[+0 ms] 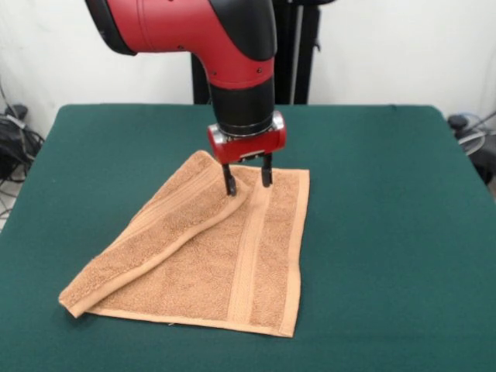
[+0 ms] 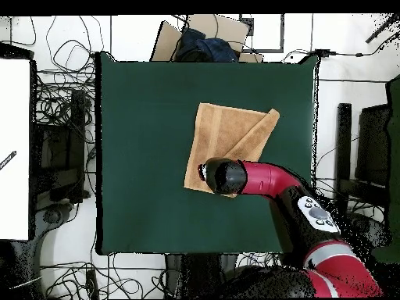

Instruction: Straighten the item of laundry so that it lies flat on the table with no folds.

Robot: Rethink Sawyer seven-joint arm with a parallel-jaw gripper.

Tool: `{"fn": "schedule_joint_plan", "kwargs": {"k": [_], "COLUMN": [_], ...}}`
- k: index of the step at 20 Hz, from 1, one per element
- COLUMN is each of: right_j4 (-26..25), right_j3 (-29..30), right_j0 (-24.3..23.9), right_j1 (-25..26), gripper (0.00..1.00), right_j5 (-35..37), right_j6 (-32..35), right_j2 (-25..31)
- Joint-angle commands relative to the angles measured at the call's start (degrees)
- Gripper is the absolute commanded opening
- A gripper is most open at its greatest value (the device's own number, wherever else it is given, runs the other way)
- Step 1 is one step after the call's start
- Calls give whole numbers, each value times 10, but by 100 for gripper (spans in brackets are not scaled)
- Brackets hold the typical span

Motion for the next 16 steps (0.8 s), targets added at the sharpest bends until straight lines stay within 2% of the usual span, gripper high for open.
{"fn": "schedule_joint_plan", "kwargs": {"k": [1, 16], "right_j4": [-14, -29], "right_j3": [20, 5], "right_j0": [13, -6], "right_j1": [-12, 35], "gripper": [100, 100], "right_j5": [-3, -25], "right_j6": [76, 61], "right_j2": [-23, -41]}}
